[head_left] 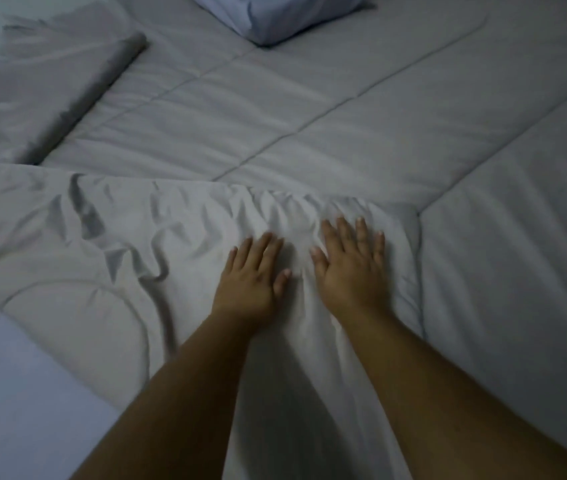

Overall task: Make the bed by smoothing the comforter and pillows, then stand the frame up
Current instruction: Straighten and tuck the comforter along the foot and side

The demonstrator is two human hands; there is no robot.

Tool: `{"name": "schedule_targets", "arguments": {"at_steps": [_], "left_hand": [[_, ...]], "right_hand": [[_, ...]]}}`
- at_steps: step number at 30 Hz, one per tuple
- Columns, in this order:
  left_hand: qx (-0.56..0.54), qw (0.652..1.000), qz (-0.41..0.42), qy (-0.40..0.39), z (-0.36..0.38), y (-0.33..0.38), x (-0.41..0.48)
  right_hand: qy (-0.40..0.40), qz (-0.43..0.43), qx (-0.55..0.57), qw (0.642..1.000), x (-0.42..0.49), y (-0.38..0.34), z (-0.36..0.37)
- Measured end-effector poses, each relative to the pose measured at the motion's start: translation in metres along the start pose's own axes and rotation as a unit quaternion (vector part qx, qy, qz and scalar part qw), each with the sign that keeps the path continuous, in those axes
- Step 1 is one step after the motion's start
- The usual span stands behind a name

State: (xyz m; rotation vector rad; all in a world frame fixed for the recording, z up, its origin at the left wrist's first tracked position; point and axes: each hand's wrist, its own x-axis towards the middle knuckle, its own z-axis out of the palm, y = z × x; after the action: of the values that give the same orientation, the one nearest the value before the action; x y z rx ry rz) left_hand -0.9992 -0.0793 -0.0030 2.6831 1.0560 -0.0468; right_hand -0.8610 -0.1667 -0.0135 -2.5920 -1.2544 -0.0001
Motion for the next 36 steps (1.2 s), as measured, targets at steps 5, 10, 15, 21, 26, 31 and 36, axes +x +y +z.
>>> {"name": "schedule_targets", "arguments": {"at_steps": [5, 10, 15, 21, 26, 31, 36], "left_hand": [[0.017, 0.999, 0.039, 0.016, 0.0, 0.016, 0.065], [0.048, 0.996, 0.071, 0.008, 0.004, 0.025, 0.118], [0.076, 0.992, 0.096, 0.005, 0.022, 0.019, 0.128], [0.108, 0.988, 0.09, 0.056, 0.033, 0.017, 0.109], [0.102, 0.987, 0.12, 0.04, 0.029, 0.011, 0.08], [0.079, 0.983, 0.162, 0.028, 0.034, 0.001, 0.016], [0.074, 0.974, 0.215, -0.003, 0.037, -0.017, -0.067]], "right_hand": [[0.061, 0.047, -0.015, 0.997, 0.026, 0.032, 0.004], [0.043, 0.092, -0.016, 0.995, 0.034, 0.055, 0.02], [0.058, 0.139, -0.051, 0.987, 0.03, 0.057, 0.04], [0.06, 0.165, -0.07, 0.982, 0.021, 0.052, 0.038], [0.047, 0.169, -0.056, 0.983, -0.015, 0.04, 0.025], [0.054, 0.198, -0.072, 0.976, -0.09, 0.014, 0.021], [0.067, 0.26, -0.078, 0.96, -0.187, -0.027, 0.019]]}}
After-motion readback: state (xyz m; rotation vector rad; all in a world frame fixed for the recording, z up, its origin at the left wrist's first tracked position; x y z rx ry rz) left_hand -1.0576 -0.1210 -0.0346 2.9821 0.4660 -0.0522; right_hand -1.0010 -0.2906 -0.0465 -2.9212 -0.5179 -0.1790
